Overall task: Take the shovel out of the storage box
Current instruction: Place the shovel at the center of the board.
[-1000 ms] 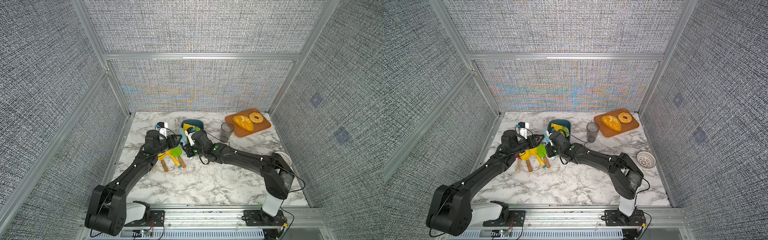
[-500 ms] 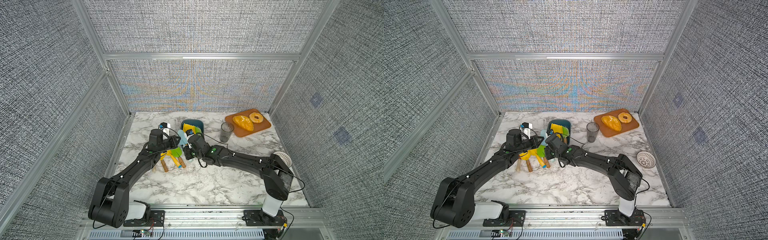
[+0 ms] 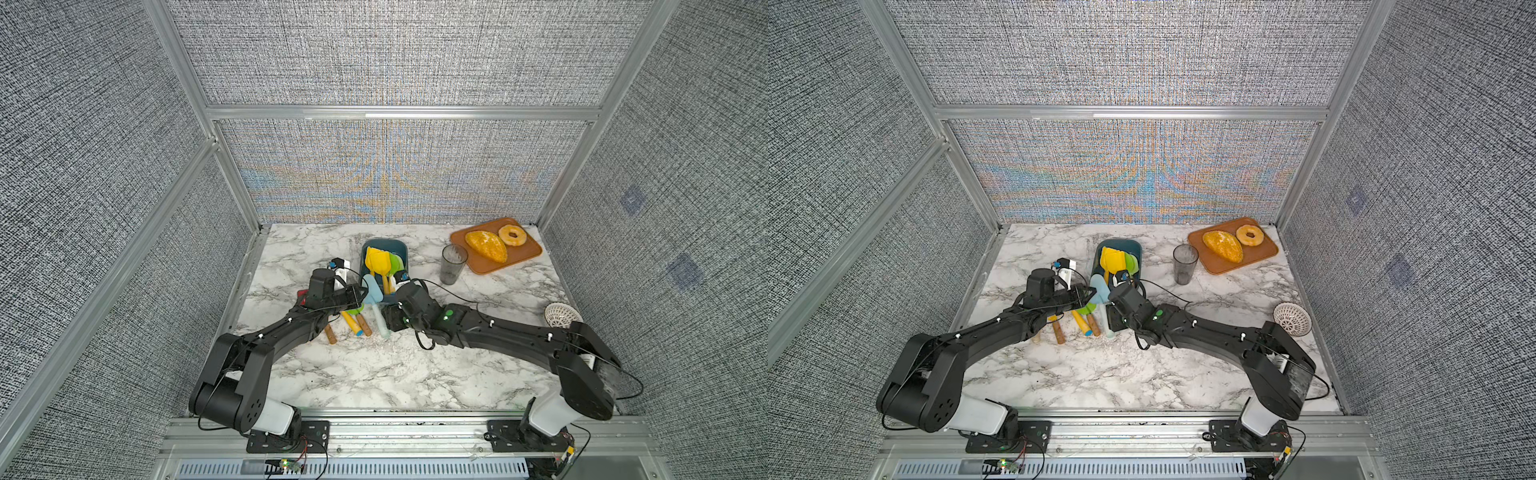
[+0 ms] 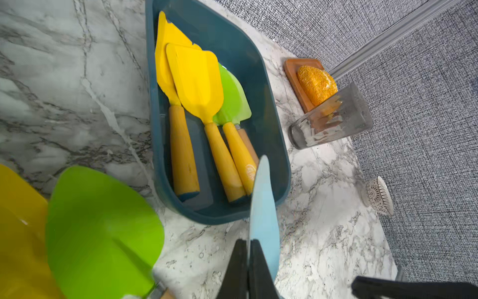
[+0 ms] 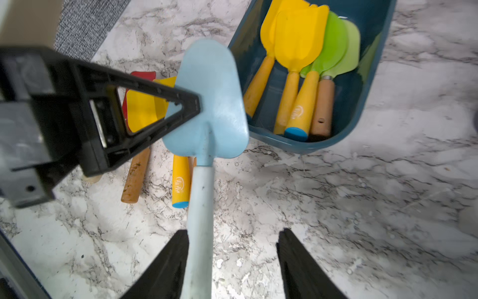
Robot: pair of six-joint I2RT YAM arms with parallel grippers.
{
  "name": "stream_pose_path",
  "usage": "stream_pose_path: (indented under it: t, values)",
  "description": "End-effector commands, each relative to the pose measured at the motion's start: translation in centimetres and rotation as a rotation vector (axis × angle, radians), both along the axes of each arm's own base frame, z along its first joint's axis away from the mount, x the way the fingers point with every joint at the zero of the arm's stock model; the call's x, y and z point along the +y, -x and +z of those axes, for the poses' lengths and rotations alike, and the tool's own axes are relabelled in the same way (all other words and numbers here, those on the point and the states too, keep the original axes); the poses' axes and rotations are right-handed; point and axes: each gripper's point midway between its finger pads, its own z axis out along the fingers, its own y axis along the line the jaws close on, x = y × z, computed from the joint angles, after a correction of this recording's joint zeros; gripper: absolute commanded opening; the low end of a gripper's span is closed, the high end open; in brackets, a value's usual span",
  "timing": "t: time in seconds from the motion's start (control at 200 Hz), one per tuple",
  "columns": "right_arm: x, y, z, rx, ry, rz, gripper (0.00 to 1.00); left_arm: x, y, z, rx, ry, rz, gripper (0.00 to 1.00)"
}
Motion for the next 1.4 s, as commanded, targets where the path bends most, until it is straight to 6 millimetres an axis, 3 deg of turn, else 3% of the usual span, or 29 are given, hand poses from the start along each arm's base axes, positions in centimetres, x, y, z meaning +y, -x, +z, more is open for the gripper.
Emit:
stream_pose_path:
  t: [0.0,0.365,0.571,0.971,1.396]
  values:
    - [-1.1,-0.1,0.9,-0.030,-0.046,-0.056,0.60,0.0,0.1,0.0,-0.029,0.004,0.020,0.00]
    - [-4.4,1.6,-0.7,-0.014,-0.062,-0.120,0.60,-1.4,2.5,-3.7,0.036,-0.034,-0.009,0.00]
    - [-5.1,2.0,-1.6,0.005,-0.058,-0.136,0.60,-1.2,3.0,-5.4,0.068,-0.062,-0.002,0.00]
    - [-5.1,1.8,-1.7,0.001,-0.044,-0.134,0.61,-1.2,1.8,-5.8,0.071,-0.097,0.016,0.00]
    - [-5.0,1.5,-1.2,-0.006,-0.053,-0.127,0.62,-0.6,2.0,-6.9,0.104,-0.143,0.029,0.03]
